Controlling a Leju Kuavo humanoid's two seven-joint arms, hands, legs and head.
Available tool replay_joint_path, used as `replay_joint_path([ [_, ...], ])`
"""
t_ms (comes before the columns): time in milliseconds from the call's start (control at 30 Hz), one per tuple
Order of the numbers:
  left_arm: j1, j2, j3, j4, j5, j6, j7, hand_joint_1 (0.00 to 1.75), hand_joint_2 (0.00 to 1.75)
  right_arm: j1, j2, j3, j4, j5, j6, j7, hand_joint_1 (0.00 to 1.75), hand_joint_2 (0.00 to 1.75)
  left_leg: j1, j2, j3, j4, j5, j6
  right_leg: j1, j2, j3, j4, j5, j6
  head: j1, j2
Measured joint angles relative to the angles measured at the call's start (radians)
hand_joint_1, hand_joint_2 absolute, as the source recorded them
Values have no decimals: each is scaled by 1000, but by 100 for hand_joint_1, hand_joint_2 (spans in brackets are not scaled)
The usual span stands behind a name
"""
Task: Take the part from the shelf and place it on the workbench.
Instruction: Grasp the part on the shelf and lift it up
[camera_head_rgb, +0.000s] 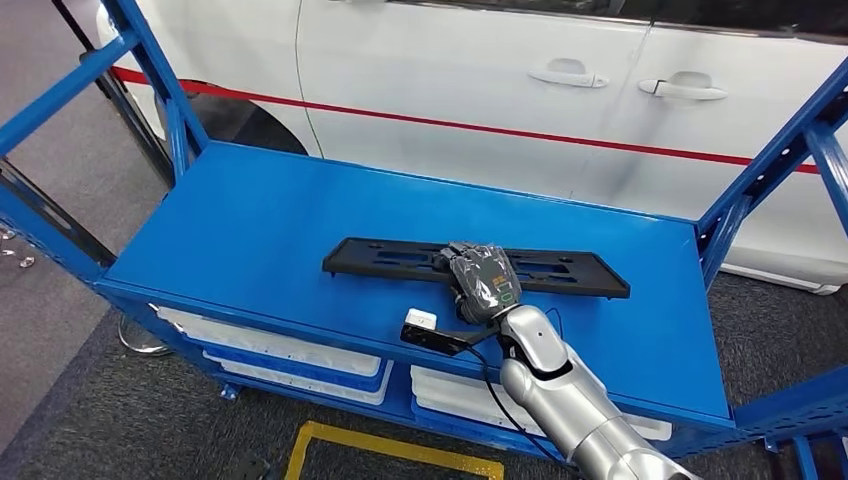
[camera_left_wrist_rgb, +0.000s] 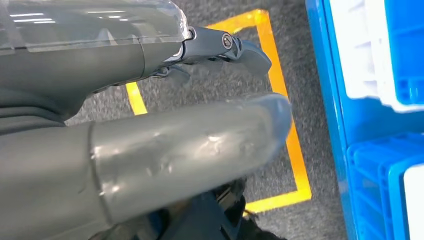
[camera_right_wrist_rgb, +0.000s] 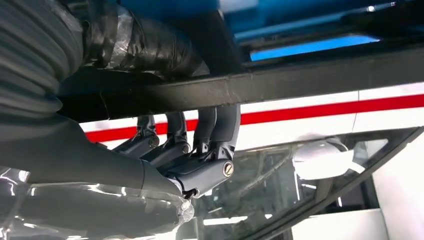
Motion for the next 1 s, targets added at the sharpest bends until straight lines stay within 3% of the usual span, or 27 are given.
replay_joint_path([
  [33, 0, 0, 0, 0, 0, 0, 0, 0, 0, 0, -1, -1, 0, 0, 0, -1, 175, 175, -1, 0, 0, 1, -1, 1, -1, 0, -29, 57, -20, 1, 0, 0],
  [67, 0, 0, 0, 0, 0, 0, 0, 0, 0, 0, -1, -1, 0, 0, 0, -2, 175, 175, -1, 0, 0, 1, -1, 1, -1, 0, -44, 86, -23, 2, 0, 0],
  [100, 1, 0, 0, 0, 0, 0, 0, 0, 0, 0, -2, -2, 0, 0, 0, -3, 175, 175, -1, -1, 1, 2, -2, 0, -2, 0, -42, 80, -7, 2, 0, 0],
  [167, 1, 0, 0, 0, 0, 0, 0, 0, 0, -1, -2, -2, 0, 2, 0, -4, 175, 175, 1, -2, 4, 7, -6, -4, -2, -1, 15, -34, 60, -1, 0, 0],
  [233, 0, 0, 0, -1, 0, 0, 0, 0, 0, -5, -2, -2, 0, 3, -1, -6, 175, 175, -2, -4, 2, 15, -12, -14, 1, 0, 71, -147, 99, -9, 0, 0],
  [300, 0, 0, 0, -2, 0, 0, 0, 0, 0, -7, -2, -3, -2, 3, -1, -6, 175, 175, -3, -5, -1, 20, -15, -25, 6, 0, 82, -177, 99, -17, 0, 0],
  [400, 0, 0, 0, -3, 0, 0, 0, 0, 0, -9, -2, -4, -3, 4, -2, -7, 175, 175, 1, -4, -3, 29, -26, -41, 2, 0, 86, -185, 105, -31, 0, 0],
  [467, 0, 0, 1, -3, 0, 0, 0, 0, 0, -10, -2, -5, -3, 4, -2, -7, 175, 175, 4, -3, -36, 106, -75, -52, -2, -2, 88, -190, 109, -38, -1, 0],
  [533, 0, 0, 1, -3, 0, 0, 0, 0, 0, -10, -2, -5, -3, 4, -2, -7, 175, 175, 6, -3, -95, 235, -135, -59, -2, -3, 87, -190, 109, -40, -1, 0],
  [567, 2, 0, 1, -3, 0, 0, 0, 0, 0, -9, -2, -5, -3, 4, -2, -7, 175, 175, 7, -2, -116, 279, -147, -62, -1, -3, 87, -190, 108, -40, -1, 0],
  [600, 3, 0, 1, -3, 0, 0, 0, 0, 0, -8, -2, -5, -3, 4, -2, -7, 175, 175, 8, -2, -119, 286, -138, -63, -1, -4, 87, -190, 108, -40, -1, 0],
  [633, 4, 0, 1, -3, 0, -1, 0, 0, 0, -8, -2, -5, -3, 3, -4, -7, 175, 175, 9, -2, -104, 255, -113, -63, -2, -3, 87, -189, 108, -40, -1, 0],
  [700, 2, 0, 1, -3, 0, -1, -1, 0, 0, -9, -2, -8, -6, -4, -10, -8, 175, 175, 11, -2, -40, 125, -51, -60, -1, -2, 88, -188, 108, -36, -1, 0],
  [767, 0, 0, 1, -3, -1, 0, -2, 0, 0, -12, -2, -16, -16, -17, -23, -12, 175, 175, 8, -3, 2, 35, -24, -51, 2, -1, 85, -185, 109, -26, 0, 0],
  [900, 2, 1, 2, -3, -6, 4, -13, 0, 0, -19, -3, -44, -79, -51, -60, -29, 175, 175, 3, -3, 5, 16, -18, -24, 0, 0, 77, -180, 107, -4, 0, 0],
  [933, 1, 1, 3, -3, -8, 6, -15, 0, 0, -23, -3, -54, -108, -59, -68, -34, 175, 175, 4, -3, 5, 12, -15, -16, 0, 0, 67, -161, 93, 0, 0, 0],
  [1000, 0, 1, 4, -3, -12, 8, -20, 0, 0, -35, -3, -71, -166, -70, -77, -38, 175, 175, 3, -1, 5, 9, -12, -5, -1, 0, 20, -60, 37, 3, 0, 0],
])
